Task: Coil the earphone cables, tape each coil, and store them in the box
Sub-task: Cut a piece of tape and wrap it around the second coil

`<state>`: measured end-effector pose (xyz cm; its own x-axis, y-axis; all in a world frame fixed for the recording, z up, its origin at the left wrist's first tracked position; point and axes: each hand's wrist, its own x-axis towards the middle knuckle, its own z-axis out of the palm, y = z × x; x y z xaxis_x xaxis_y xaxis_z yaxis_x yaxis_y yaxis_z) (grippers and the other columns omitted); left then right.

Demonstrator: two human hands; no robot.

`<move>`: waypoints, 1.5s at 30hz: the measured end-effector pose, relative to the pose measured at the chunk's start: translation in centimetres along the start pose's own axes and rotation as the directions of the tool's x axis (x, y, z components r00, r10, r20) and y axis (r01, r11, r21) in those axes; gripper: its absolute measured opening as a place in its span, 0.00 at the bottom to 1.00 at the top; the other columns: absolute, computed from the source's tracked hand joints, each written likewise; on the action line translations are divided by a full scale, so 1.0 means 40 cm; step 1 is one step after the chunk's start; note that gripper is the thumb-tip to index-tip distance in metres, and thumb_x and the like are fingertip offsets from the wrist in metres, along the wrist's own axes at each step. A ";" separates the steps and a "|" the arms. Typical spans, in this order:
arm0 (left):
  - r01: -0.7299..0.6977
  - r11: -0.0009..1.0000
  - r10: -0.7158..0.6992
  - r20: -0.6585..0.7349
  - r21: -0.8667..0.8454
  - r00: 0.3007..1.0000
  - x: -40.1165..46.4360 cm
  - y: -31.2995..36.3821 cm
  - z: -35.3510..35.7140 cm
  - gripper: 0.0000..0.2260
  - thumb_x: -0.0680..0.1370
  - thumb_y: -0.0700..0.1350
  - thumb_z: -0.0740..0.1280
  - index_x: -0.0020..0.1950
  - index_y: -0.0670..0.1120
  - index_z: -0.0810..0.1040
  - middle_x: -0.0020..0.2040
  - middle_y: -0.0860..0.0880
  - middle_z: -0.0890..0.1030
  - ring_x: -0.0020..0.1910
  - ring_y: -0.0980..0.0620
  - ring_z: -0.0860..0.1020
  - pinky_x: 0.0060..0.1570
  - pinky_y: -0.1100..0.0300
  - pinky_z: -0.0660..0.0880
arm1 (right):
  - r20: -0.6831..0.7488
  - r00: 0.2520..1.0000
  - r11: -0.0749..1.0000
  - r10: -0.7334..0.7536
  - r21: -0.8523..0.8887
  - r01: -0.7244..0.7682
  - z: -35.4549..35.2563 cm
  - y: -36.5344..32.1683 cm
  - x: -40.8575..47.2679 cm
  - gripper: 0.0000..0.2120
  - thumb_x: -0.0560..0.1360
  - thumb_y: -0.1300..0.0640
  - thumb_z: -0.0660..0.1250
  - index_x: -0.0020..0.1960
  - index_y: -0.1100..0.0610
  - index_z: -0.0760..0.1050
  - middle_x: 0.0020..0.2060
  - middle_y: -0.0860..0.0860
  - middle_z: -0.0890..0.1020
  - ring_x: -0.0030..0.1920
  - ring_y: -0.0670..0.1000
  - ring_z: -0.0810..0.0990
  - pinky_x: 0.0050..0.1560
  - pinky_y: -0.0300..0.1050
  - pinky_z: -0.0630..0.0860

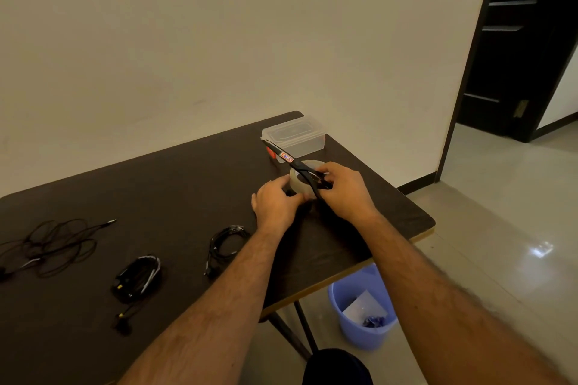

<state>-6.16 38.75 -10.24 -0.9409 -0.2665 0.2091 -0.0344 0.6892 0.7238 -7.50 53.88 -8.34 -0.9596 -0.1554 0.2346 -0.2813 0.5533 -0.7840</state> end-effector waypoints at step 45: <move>0.601 0.375 -0.229 0.558 -0.706 0.798 -0.085 0.119 -0.263 0.11 0.77 0.47 0.61 0.51 0.46 0.81 0.40 0.49 0.84 0.49 0.50 0.80 0.60 0.44 0.69 | -0.150 0.981 0.921 -0.122 0.351 0.169 0.027 -0.156 -0.165 0.19 0.73 0.62 0.73 0.59 0.46 0.73 0.50 0.43 0.81 0.50 0.39 0.80 0.47 0.28 0.76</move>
<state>0.42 35.84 -0.57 -0.9307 0.0055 -0.3656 -0.3406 -0.3770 0.8613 0.59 50.58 -5.64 -0.9058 -0.0974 0.4124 -0.4238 0.1964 -0.8842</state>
